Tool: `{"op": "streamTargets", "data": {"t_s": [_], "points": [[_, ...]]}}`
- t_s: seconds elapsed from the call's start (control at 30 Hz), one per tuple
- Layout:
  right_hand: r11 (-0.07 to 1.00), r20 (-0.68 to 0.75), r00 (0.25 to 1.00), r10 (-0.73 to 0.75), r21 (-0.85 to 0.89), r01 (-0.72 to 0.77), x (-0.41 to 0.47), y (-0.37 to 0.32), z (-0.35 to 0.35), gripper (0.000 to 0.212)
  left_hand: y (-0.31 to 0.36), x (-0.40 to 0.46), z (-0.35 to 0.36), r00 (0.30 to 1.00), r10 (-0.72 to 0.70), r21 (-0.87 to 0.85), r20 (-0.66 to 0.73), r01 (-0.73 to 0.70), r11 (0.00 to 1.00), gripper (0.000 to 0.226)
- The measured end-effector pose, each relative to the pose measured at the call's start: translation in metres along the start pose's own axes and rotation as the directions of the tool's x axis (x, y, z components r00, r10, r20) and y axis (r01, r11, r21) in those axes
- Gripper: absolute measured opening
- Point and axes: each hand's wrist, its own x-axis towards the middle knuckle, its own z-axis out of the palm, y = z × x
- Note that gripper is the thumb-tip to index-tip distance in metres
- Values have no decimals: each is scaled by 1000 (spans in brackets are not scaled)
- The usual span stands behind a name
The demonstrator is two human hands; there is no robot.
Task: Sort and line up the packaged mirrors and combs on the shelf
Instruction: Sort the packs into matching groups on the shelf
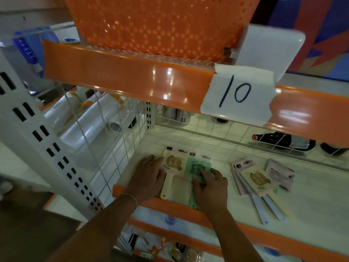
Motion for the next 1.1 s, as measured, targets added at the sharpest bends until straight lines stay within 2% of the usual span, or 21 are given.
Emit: {"op": "streamTargets", "data": {"t_s": [0.1,0.2,0.3,0.4,0.47,0.53,0.6,0.67,0.77,0.93,1.1], "points": [[1000,-4,1000,-10,11,10,1,1,1,44,0,-1,-1,1000,-11,-3,-14,11,1000,71],[999,7,1000,16,42,-16,2,4,2,44,1,-3,0,999,-29,-19,-20,29,999,68],[986,18,998,53,159,-56,4,3,-4,44,0,-2,0,999,-34,-40,-25,33,999,64],[966,-81,997,18,258,4,5,13,-18,43,0,0,-2,999,6,-38,-36,-7,999,60],[981,-201,980,3,190,36,9,33,-34,45,1,0,-2,999,28,-32,-45,-29,999,64],[999,-269,963,-11,40,23,16,61,-54,50,1,-2,-1,999,20,-33,-44,-22,999,68],[994,-217,975,57,-84,-76,22,82,-76,60,3,-2,-2,999,23,-24,-48,-25,999,70],[969,-81,981,174,-163,-185,27,95,-90,74,6,-3,-4,997,54,0,-52,-54,999,71],[932,76,956,282,-257,-255,29,100,-98,71,7,-5,-4,996,84,29,-40,-83,996,72],[928,69,955,288,-266,-261,25,91,-100,60,0,-4,0,992,127,82,10,-128,988,67],[931,39,951,306,-223,-290,19,72,-99,56,4,-7,-3,995,98,37,9,-98,995,70]]}}
